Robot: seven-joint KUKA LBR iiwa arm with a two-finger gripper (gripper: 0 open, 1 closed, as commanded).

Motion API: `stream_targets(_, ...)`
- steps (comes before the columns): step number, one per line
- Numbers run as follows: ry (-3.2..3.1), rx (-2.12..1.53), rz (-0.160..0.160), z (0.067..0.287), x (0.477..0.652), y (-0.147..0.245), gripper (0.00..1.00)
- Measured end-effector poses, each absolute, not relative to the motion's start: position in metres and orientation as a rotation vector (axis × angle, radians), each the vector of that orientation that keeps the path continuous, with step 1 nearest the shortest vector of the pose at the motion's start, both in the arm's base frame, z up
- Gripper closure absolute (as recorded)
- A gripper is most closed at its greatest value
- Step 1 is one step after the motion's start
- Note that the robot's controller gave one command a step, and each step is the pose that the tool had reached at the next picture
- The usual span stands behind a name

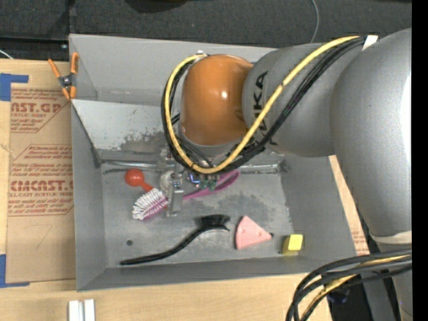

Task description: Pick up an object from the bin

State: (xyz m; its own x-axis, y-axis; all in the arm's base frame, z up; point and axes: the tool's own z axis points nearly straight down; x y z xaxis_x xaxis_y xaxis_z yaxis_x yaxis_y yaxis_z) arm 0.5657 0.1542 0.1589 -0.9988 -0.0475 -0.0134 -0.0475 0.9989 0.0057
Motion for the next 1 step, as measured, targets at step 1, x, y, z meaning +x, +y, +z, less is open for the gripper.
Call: stream_targets(1, 3.130, -0.187, 0.005, 0.0701, 0.5570, 0.1479, 0.00)
